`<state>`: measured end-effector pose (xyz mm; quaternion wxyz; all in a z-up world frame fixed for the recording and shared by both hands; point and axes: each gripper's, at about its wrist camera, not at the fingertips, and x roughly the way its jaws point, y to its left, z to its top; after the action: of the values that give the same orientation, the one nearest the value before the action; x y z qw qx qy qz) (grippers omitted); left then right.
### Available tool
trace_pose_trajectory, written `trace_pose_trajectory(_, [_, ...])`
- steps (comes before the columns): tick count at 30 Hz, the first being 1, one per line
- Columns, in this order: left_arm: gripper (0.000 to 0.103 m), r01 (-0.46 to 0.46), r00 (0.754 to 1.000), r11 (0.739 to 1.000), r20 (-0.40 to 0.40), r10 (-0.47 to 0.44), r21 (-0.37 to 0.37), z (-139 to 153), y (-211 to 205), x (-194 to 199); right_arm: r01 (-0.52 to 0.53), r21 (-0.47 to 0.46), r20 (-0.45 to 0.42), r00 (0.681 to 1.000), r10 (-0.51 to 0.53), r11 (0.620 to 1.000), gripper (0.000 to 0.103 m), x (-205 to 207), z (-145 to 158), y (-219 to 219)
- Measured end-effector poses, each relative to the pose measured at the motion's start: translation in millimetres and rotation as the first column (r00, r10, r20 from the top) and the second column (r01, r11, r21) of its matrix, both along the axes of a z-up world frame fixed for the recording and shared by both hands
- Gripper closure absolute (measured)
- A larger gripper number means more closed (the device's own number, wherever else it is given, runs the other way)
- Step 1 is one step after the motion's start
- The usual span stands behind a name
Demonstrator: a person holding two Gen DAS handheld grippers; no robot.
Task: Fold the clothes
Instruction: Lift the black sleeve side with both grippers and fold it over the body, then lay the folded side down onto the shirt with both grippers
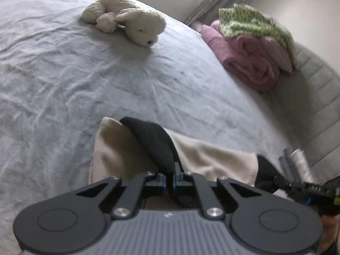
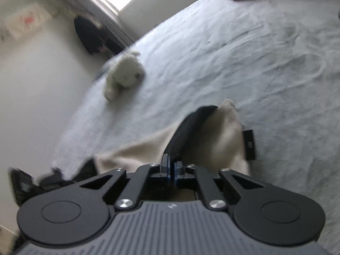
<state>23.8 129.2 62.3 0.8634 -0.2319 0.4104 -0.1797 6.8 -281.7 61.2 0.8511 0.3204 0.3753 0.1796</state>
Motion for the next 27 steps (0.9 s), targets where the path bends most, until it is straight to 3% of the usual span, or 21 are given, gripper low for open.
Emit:
trace_pose_trajectory(3, [0.098,0.0,1.0,1.0,-0.029,0.0,0.003,-3.3,5.5,2.3,0.014,0.117,-0.039,0.999,-0.009,0.993,0.098,-1.5,-2.4,-12.5])
trace_pose_trajectory(8, [0.098,0.036,0.996,0.998,-0.084,-0.031,0.057,-21.9,-4.3,9.9,0.028,-0.058,-0.114,0.993,-0.035,0.998,0.097,5.6,-20.3,-0.7])
trace_pose_trajectory(10, [0.098,0.024,0.996,0.998,-0.089,-0.02,0.054,-24.2,-5.7,14.9,0.021,0.001,-0.122,0.992,-0.021,1.0,0.089,8.2,-25.3,2.9])
trace_pose_trajectory(14, [0.097,-0.008,0.995,1.0,-0.103,0.007,-0.005,-23.2,0.0,16.4,0.004,0.064,-0.083,0.997,0.002,0.998,0.088,4.1,-18.2,6.1])
trace_pose_trajectory(19, [0.078,0.004,0.994,1.0,-0.111,-0.006,-0.014,-27.4,-6.8,9.0,0.01,0.066,-0.181,0.983,0.002,0.998,0.088,3.6,-36.9,14.7])
trace_pose_trajectory(23, [0.068,0.006,0.996,1.0,-0.084,-0.007,-0.01,-26.6,-13.3,5.8,0.015,0.05,-0.161,0.987,-0.007,0.999,0.088,1.5,-36.1,20.9])
trace_pose_trajectory(25, [0.075,0.003,0.997,1.0,-0.073,-0.003,0.002,-26.3,-16.6,5.1,0.019,0.044,-0.149,0.989,-0.012,0.999,0.088,0.7,-35.3,22.5])
trace_pose_trajectory(26, [0.084,-0.003,0.997,1.0,-0.073,0.004,0.022,-26.6,-18.6,5.6,0.021,0.039,-0.141,0.99,-0.016,0.999,0.088,0.1,-34.5,23.1])
trace_pose_trajectory(27, [0.1,-0.007,0.998,0.999,-0.069,0.009,0.033,-25.8,-19.4,5.6,0.024,0.037,-0.132,0.991,-0.019,0.999,0.088,-0.6,-33.9,23.0])
